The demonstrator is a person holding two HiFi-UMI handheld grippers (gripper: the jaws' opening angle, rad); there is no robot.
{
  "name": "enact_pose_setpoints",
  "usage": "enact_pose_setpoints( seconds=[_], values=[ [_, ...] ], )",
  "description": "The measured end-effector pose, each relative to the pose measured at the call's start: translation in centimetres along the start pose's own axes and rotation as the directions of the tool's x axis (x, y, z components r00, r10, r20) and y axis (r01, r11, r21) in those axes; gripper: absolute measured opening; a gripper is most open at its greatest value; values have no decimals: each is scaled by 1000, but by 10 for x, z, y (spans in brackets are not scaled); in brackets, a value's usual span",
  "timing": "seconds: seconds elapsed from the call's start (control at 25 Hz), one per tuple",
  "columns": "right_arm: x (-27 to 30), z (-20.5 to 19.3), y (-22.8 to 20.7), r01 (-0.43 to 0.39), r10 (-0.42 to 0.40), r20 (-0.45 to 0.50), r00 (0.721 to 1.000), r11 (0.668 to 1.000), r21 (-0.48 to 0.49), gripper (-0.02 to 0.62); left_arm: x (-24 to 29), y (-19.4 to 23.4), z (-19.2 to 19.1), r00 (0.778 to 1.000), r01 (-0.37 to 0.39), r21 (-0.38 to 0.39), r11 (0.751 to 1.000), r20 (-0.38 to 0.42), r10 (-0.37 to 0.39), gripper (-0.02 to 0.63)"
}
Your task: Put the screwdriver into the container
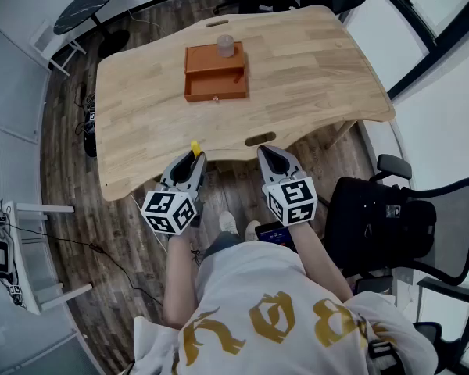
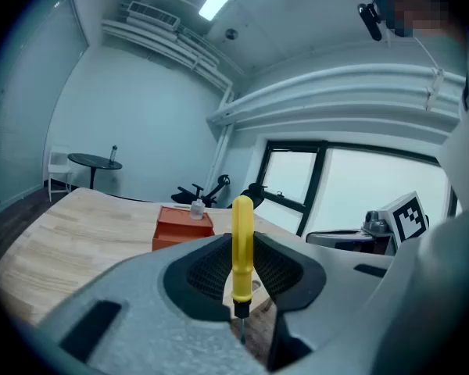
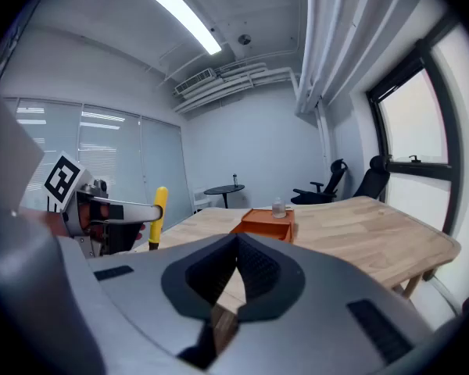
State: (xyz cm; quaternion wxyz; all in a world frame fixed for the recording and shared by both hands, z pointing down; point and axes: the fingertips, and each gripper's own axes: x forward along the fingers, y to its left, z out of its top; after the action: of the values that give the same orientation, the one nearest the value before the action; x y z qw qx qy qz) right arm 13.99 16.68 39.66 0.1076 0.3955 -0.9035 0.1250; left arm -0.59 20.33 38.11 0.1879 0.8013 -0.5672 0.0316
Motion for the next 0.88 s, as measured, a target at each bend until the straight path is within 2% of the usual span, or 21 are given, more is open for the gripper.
enact_pose_setpoints(
  seconds=[0.56,0.88],
  values=[
    [-23,1,9,-4,5,23,1000,1000,-21,11,-24,-11,0,999,-21,-1,1000,25,21,83],
    [-31,7,7,-4,4,64,998,1000,4,11,-29,-17,3,999,-26,8,1000,36,26,83]
  ],
)
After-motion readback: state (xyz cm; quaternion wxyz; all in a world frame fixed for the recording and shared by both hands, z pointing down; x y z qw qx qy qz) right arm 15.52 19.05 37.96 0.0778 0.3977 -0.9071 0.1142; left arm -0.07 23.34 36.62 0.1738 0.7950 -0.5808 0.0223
